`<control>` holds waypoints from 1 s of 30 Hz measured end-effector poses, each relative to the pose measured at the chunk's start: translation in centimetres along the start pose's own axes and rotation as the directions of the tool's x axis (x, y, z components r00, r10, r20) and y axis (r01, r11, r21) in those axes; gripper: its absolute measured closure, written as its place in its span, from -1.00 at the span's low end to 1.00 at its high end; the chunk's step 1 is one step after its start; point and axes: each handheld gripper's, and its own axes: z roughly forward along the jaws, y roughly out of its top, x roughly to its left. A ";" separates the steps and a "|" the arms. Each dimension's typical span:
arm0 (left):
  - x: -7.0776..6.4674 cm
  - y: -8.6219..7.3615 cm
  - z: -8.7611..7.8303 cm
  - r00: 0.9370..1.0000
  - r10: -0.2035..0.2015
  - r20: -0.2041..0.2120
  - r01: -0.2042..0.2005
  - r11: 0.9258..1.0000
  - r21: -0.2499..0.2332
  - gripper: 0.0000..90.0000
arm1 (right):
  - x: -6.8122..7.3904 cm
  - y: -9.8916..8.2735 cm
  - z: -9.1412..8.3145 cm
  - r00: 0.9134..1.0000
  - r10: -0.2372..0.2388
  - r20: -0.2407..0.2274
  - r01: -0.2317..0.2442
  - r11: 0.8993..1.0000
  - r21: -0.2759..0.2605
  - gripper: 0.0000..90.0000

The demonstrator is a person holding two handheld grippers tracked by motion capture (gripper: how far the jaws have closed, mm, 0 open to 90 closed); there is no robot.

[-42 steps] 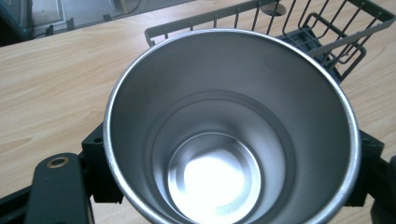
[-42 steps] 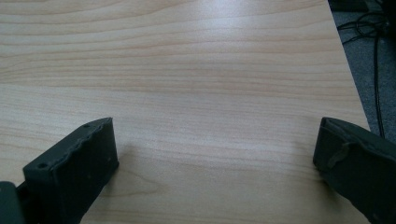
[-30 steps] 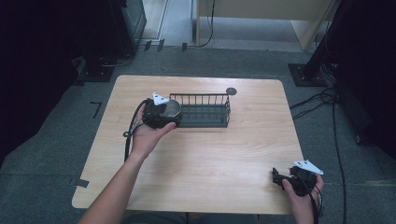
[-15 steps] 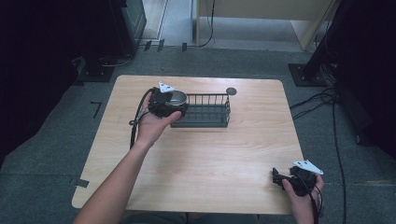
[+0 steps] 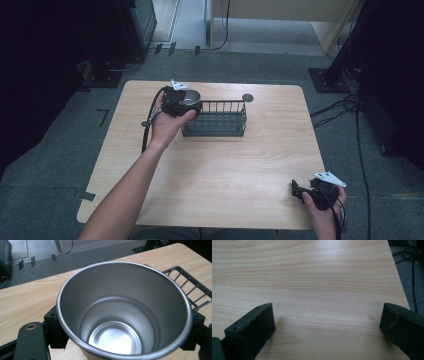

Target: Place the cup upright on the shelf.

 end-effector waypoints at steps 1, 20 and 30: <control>0.0 0.1 0.1 1.000 -0.003 -0.002 0.003 1.000 -0.004 -0.57 | 0.0 0.0 0.0 1.000 0.000 0.000 0.000 1.000 0.000 -1.00; -0.5 0.6 3.8 0.999 0.018 -0.030 -0.018 1.000 0.008 -0.57 | 0.0 0.0 0.0 1.000 0.000 0.000 0.000 1.000 0.000 -1.00; -0.9 -0.7 5.0 0.999 0.038 -0.036 -0.037 0.999 0.033 -0.57 | 0.0 0.0 0.0 1.000 0.000 0.000 0.000 1.000 0.000 -1.00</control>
